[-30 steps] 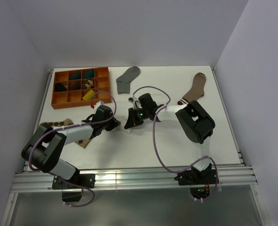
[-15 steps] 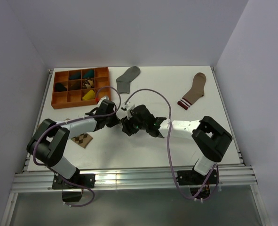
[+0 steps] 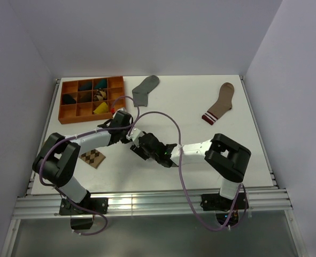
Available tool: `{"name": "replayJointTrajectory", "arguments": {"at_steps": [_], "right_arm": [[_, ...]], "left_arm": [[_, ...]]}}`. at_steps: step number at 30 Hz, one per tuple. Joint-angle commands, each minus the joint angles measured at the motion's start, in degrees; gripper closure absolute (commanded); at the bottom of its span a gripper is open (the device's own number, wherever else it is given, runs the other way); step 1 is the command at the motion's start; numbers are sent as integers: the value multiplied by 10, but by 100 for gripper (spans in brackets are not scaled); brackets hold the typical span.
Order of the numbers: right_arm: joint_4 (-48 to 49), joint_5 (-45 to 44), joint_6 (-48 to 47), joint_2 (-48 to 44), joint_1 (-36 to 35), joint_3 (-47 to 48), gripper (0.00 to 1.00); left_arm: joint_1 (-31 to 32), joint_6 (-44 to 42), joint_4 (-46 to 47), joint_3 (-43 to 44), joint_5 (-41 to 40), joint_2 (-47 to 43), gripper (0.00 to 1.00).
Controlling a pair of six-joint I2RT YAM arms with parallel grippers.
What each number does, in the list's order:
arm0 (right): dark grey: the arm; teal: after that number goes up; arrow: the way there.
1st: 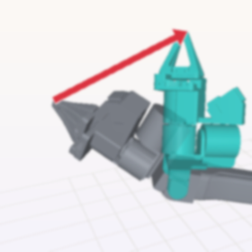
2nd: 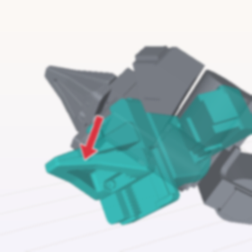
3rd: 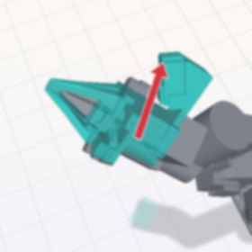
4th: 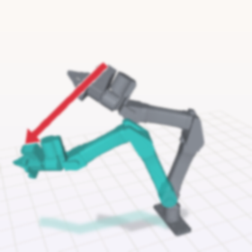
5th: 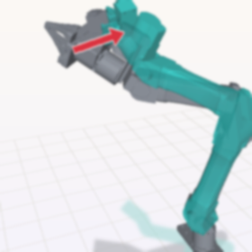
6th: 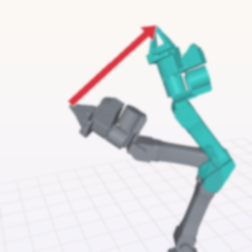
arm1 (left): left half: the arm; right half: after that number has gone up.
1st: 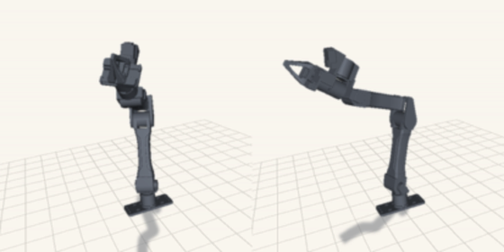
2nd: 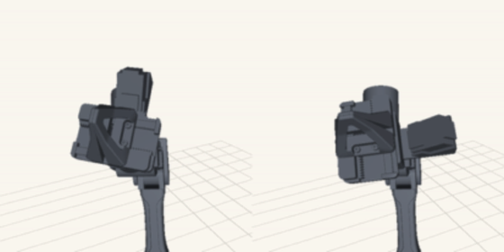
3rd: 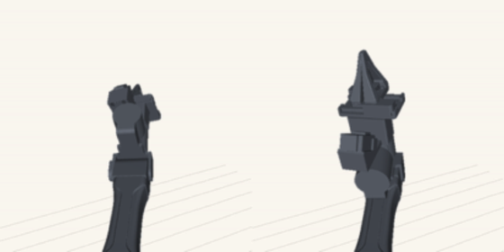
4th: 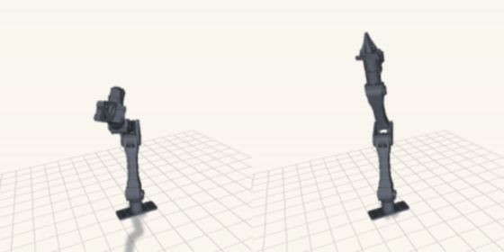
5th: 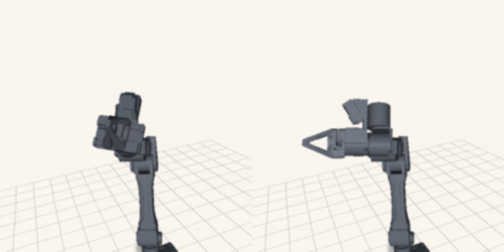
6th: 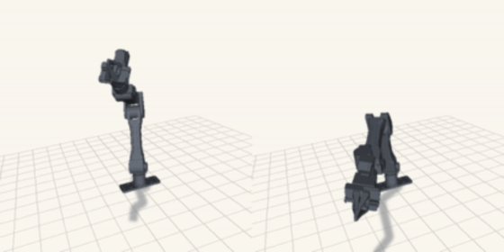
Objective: Roll the socks
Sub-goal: Roll the sock at the center of the board.
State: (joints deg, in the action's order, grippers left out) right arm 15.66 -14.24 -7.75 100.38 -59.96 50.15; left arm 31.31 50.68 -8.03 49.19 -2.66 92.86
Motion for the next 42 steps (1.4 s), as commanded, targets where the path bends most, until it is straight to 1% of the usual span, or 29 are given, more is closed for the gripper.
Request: {"name": "replayJointTrajectory", "arguments": {"at_steps": [1, 3, 6, 7, 9, 10, 12, 13, 14, 15, 17, 18, 20, 21, 22, 23, 24, 26, 29, 30, 33, 37, 42], "right_arm": [[43, -40, -33, 15, -16, 27, 42], [40, -47, -38, 29, -20, 31, 42], [41, -57, -36, 47, -25, 37, 50], [43, -57, -35, 50, -25, 37, 56], [43, -61, -31, 60, -26, 38, 65], [41, -63, -28, 62, -25, 40, 77], [32, -71, -22, 69, -24, 42, 85], [31, -70, -17, 69, -23, 41, 94], [24, -63, -12, 65, -18, 39, 100], [21, -54, 4, 60, -13, 36, 100], [17, -6, 25, 36, -2, 21, 100], [11, 16, 47, 27, 16, 18, 100], [0, 78, 70, 7, 38, 10, 100], [-4, 100, 99, 2, 61, 7, 100], [-7, 124, 113, -3, 73, 5, 100], [-12, 190, 140, -7, 87, 4, 100], [-16, 219, 153, -6, 115, 5, 100], [-22, 292, 178, 3, 139, 10, 100], [-34, 365, 216, 32, 177, 30, 100], [-33, 414, 237, 39, 186, 34, 100], [-18, 482, 276, 64, 215, 42, 100], [-30, 513, 291, 76, 234, 64, 100], [-62, 541, 313, 88, 239, 97, 100]], "left_arm": [[1, -20, -36, 6, 13, 15, 100], [1, -19, -32, 6, 20, 19, 100], [1, -19, -29, 5, 21, 21, 100], [1, -20, -28, 4, 21, 21, 99], [1, -22, -24, 3, 31, 20, 98], [1, -23, -24, 3, 33, 19, 98], [1, -23, -22, 2, 34, 16, 97], [1, -23, -22, 1, 36, 15, 96], [1, -24, -21, 1, 35, 13, 95], [1, -25, -21, 0, 36, 11, 91], [1, -25, -20, -2, 31, 4, 83], [1, -24, -19, -4, 29, 0, 74], [0, -21, -14, -10, 29, -11, 64], [0, -18, -10, -13, 29, -16, 56], [0, -15, -8, -20, 29, -22, 52], [0, -9, -1, -24, 8, -31, 46], [-1, -6, 3, -28, 5, -36, 43], [-1, 7, 13, -40, -5, -54, 36], [-1, 27, 35, -66, -14, -79, 34], [-1, 30, 45, -71, -20, -85, 33], [-1, 43, 61, -89, -25, -101, 32], [-1, 60, 75, -116, -39, -119, 32], [-1, 85, 122, -138, -55, -129, 33]]}}
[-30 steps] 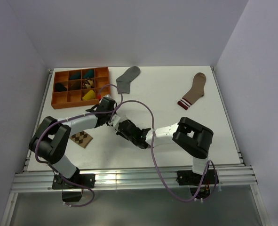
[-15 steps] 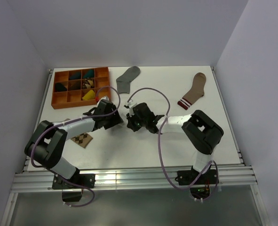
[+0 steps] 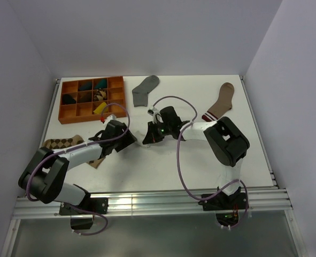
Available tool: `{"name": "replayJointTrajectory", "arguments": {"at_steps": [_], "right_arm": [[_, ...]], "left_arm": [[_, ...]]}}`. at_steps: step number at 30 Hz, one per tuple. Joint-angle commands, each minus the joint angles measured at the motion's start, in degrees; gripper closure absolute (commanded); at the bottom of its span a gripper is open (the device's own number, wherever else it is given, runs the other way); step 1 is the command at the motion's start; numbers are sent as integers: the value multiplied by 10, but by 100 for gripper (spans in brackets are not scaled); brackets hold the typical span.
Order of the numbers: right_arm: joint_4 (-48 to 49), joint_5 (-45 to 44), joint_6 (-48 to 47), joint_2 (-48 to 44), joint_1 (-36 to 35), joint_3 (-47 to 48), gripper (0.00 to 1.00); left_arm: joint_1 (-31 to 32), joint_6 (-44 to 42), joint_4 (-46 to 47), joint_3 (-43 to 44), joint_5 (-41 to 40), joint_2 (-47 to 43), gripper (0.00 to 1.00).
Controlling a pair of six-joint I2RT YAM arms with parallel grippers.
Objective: Roll the socks
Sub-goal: Roll the sock at the center of the board.
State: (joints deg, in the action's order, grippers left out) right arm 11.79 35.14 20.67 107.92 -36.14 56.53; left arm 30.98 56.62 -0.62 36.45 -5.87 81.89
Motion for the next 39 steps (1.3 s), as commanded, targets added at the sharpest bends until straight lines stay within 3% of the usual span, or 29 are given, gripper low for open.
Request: {"name": "replayJointTrajectory", "arguments": {"at_steps": [1, 18, 29, 32, 35, 36, 39], "right_arm": [[-26, 50, 31, 15, 2, 36, 100], [-21, 85, 89, 60, 10, 51, 100], [-18, 85, 90, 64, 12, 51, 100], [-7, 79, 85, 56, 12, 42, 100], [-12, 55, 60, 25, 6, 34, 87], [-15, 26, 52, 14, 5, 29, 73], [-12, -36, 11, -31, -11, 10, 55]], "left_arm": [[2, 38, 60, -18, -25, -18, 33], [2, 118, 171, -98, -70, -48, 33], [2, 128, 182, -90, -69, 13, 39], [2, 124, 165, -77, -67, 27, 51], [2, 118, 150, -69, -66, 33, 61], [2, 110, 141, -64, -65, 34, 66], [1, 94, 121, -51, -57, 38, 75]]}}
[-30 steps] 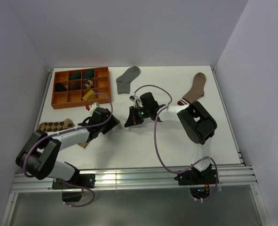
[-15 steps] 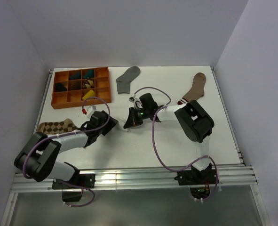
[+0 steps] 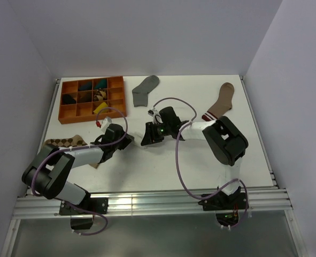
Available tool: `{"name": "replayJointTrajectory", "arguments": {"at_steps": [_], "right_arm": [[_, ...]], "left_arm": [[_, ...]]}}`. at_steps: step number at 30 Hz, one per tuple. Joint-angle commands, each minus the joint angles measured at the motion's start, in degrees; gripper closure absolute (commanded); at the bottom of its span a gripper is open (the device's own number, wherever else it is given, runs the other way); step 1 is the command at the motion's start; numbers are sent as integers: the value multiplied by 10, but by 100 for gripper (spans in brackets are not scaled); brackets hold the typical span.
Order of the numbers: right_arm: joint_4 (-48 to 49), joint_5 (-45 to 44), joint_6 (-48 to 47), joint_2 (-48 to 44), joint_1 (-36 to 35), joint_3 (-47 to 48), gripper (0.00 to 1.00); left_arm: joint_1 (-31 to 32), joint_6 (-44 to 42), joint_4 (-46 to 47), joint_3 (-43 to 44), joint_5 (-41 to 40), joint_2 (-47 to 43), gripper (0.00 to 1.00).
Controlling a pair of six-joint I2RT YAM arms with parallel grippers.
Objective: Roll the socks
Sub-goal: Roll the sock at the center of the board.
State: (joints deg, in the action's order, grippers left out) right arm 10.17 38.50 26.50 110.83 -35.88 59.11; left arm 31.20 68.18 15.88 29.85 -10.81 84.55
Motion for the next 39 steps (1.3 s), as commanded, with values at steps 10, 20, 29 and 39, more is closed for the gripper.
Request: {"name": "replayJointTrajectory", "arguments": {"at_steps": [10, 20, 29, 39], "right_arm": [[77, -314, -195, -166, -106, -77, 43], [114, -427, -300, -118, -183, -66, 41], [112, -475, -332, -53, -218, -53, 43], [106, -487, -314, -29, -225, -46, 91]], "left_arm": [[1, -72, -110, 64, 17, 18, 84], [1, -92, -132, 88, 33, 25, 86], [1, -96, -140, 99, 41, 33, 86], [1, -95, -140, 102, 56, 27, 74]]}}
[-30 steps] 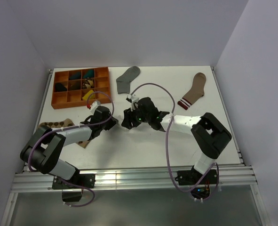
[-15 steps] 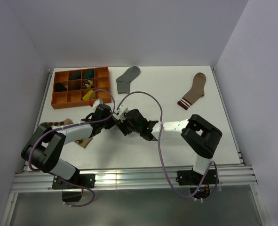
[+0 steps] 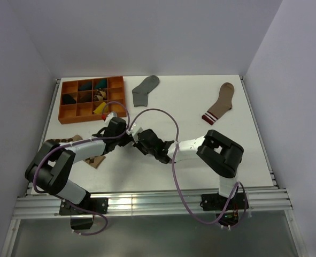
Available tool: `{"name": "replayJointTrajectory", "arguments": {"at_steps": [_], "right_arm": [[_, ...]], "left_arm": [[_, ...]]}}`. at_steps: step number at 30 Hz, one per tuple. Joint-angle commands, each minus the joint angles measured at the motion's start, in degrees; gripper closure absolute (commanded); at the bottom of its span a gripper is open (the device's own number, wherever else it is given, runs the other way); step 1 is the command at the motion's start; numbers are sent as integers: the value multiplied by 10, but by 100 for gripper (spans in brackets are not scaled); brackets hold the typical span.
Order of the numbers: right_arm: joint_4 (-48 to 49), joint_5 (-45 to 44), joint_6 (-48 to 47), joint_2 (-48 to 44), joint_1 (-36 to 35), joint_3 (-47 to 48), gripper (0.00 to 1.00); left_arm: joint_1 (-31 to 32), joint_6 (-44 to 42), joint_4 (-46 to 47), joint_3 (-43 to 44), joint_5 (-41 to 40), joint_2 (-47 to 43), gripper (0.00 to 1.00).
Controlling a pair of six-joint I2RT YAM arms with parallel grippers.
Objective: Roll the socks
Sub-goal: Roll the sock at the center of the board.
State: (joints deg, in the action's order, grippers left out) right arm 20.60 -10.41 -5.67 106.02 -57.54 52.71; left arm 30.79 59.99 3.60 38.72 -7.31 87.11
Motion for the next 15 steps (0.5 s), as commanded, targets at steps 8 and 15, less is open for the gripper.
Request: {"name": "replayJointTrajectory", "arguments": {"at_steps": [8, 15], "right_arm": [[-59, 203, 133, 8, 82, 32, 100], [-88, 382, 254, 45, 167, 64, 100]], "left_arm": [[3, -4, -11, -12, -6, -50, 38], [1, 29, 22, -59, -31, -104, 30]]}}
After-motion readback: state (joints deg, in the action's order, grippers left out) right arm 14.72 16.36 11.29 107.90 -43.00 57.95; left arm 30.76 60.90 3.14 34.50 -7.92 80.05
